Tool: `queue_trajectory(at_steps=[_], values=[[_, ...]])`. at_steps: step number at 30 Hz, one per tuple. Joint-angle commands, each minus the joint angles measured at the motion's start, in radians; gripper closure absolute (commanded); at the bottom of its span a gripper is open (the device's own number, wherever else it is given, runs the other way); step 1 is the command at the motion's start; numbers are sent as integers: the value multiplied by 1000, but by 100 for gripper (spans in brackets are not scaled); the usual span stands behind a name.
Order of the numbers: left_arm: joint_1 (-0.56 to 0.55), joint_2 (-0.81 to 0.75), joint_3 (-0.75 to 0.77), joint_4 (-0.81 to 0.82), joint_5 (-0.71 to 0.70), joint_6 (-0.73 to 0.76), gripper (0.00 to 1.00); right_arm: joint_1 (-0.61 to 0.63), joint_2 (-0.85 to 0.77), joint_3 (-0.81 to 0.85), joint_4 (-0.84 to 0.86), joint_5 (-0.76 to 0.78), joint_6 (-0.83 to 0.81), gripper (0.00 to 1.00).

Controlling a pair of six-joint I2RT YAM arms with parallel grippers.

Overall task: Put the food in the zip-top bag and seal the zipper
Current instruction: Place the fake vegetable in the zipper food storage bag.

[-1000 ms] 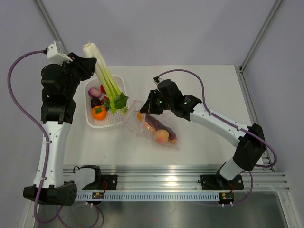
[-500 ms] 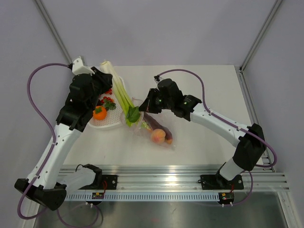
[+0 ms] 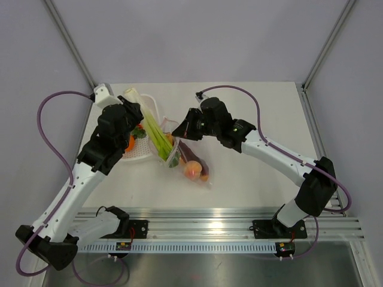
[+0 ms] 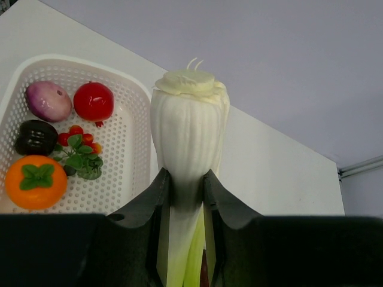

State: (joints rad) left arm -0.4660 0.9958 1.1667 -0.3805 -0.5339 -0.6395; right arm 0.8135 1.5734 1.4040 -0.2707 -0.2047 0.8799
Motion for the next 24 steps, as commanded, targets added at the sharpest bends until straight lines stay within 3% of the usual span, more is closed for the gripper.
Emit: queue_trajectory(at_steps=[1,7,16,21,24], values=[[-66,-20,-24,112,-98,-49,100,13,-20,41,80,-21,27,96],[-180,-63,-131,172,-210,-110,100,13,7,95,80,-21,22,96],[-402,-121,-285,253,-514,-201,100,13,25,122,84,-22,21,96],[-444,-115,-279,255,-610,-212,100,13,27,138,68,-15,13,96],[-444,-131,-263,305,-666,-142,100,13,23,138,64,-12,10,96]])
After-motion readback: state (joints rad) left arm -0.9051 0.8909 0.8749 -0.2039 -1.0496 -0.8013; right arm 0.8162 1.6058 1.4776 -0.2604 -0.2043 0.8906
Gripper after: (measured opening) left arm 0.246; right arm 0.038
